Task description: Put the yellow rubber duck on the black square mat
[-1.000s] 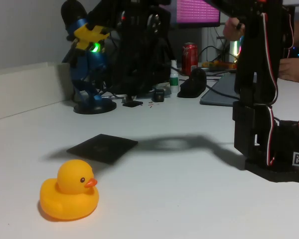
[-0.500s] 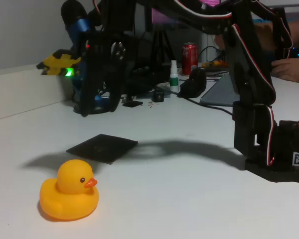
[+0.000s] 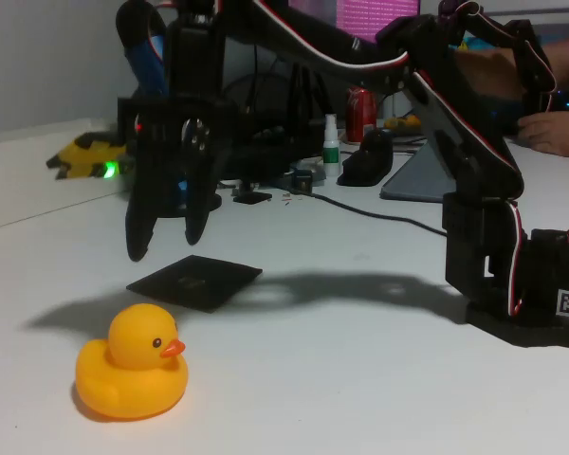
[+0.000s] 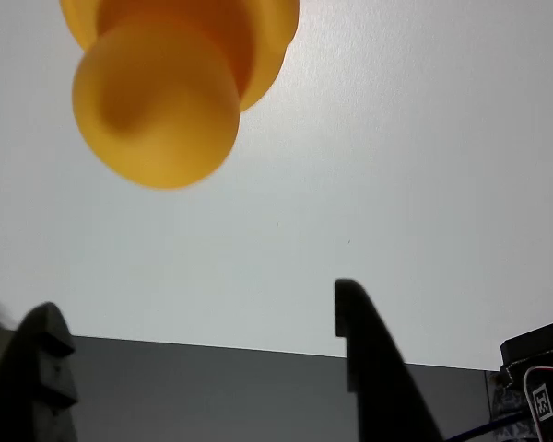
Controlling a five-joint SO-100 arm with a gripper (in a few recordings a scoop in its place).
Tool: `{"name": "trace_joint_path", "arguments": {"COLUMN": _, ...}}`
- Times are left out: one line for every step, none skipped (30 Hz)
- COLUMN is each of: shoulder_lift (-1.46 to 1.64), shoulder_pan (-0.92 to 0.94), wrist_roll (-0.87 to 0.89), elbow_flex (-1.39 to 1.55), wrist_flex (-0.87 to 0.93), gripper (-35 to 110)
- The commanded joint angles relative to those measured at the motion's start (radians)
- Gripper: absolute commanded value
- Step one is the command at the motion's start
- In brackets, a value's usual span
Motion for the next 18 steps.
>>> {"name": "trace_joint_path", "arguments": {"shoulder_lift": 0.012, "shoulder_pan": -0.003, "wrist_roll": -0.003, "elbow_flex": -0.054, "wrist_flex": -0.003, "gripper": 33}}
{"name": "trace_joint_path", "arguments": {"shoulder_lift": 0.008, "shoulder_pan": -0.003, "wrist_roll": -0.003, "elbow_flex": -0.057, "wrist_flex": -0.003, "gripper": 33}}
{"name": "trace_joint_path", "arguments": {"shoulder_lift": 0.005, "shoulder_pan": -0.003, "wrist_roll": -0.003, "elbow_flex": -0.057, "wrist_flex": -0.003, "gripper": 33}}
{"name": "trace_joint_path", "arguments": {"shoulder_lift": 0.000, "shoulder_pan": -0.003, "wrist_roll": -0.003, "elbow_flex": -0.057, "wrist_flex": -0.003, "gripper": 33}}
{"name": "trace_joint_path", "arguments": {"shoulder_lift": -0.005, "shoulder_pan": -0.005, "wrist_roll": -0.003, "elbow_flex": -0.057, "wrist_flex": -0.003, "gripper": 33}}
{"name": "trace_joint_path", "arguments": {"shoulder_lift": -0.009, "shoulder_pan": -0.005, "wrist_roll": -0.003, "elbow_flex": -0.057, "wrist_flex": -0.003, "gripper": 33}}
{"name": "trace_joint_path", "arguments": {"shoulder_lift": -0.014, "shoulder_pan": -0.005, "wrist_roll": -0.003, "elbow_flex": -0.057, "wrist_flex": -0.003, "gripper": 33}}
{"name": "trace_joint_path", "arguments": {"shoulder_lift": -0.020, "shoulder_pan": -0.005, "wrist_roll": -0.003, "elbow_flex": -0.057, "wrist_flex": -0.003, "gripper": 33}}
{"name": "trace_joint_path", "arguments": {"shoulder_lift": -0.028, "shoulder_pan": -0.005, "wrist_roll": -0.003, "elbow_flex": -0.057, "wrist_flex": -0.003, "gripper": 33}}
{"name": "trace_joint_path", "arguments": {"shoulder_lift": -0.035, "shoulder_pan": -0.005, "wrist_roll": -0.003, "elbow_flex": -0.057, "wrist_flex": -0.003, "gripper": 33}}
{"name": "trace_joint_path", "arguments": {"shoulder_lift": -0.043, "shoulder_pan": -0.005, "wrist_roll": -0.003, "elbow_flex": -0.057, "wrist_flex": -0.003, "gripper": 33}}
{"name": "trace_joint_path", "arguments": {"shoulder_lift": -0.049, "shoulder_pan": -0.006, "wrist_roll": -0.003, "elbow_flex": -0.058, "wrist_flex": -0.003, "gripper": 33}}
{"name": "trace_joint_path", "arguments": {"shoulder_lift": -0.051, "shoulder_pan": -0.006, "wrist_roll": -0.003, "elbow_flex": -0.058, "wrist_flex": -0.003, "gripper": 33}}
{"name": "trace_joint_path", "arguments": {"shoulder_lift": -0.051, "shoulder_pan": -0.006, "wrist_roll": -0.003, "elbow_flex": -0.058, "wrist_flex": -0.005, "gripper": 33}}
{"name": "trace_joint_path", "arguments": {"shoulder_lift": -0.051, "shoulder_pan": -0.006, "wrist_roll": -0.003, "elbow_flex": -0.058, "wrist_flex": -0.005, "gripper": 33}}
{"name": "trace_joint_path", "arguments": {"shoulder_lift": -0.051, "shoulder_pan": -0.006, "wrist_roll": -0.003, "elbow_flex": -0.058, "wrist_flex": -0.008, "gripper": 33}}
{"name": "trace_joint_path", "arguments": {"shoulder_lift": -0.052, "shoulder_pan": -0.006, "wrist_roll": -0.003, "elbow_flex": -0.058, "wrist_flex": -0.023, "gripper": 33}}
{"name": "trace_joint_path", "arguments": {"shoulder_lift": -0.052, "shoulder_pan": -0.006, "wrist_roll": -0.003, "elbow_flex": -0.058, "wrist_flex": -0.046, "gripper": 33}}
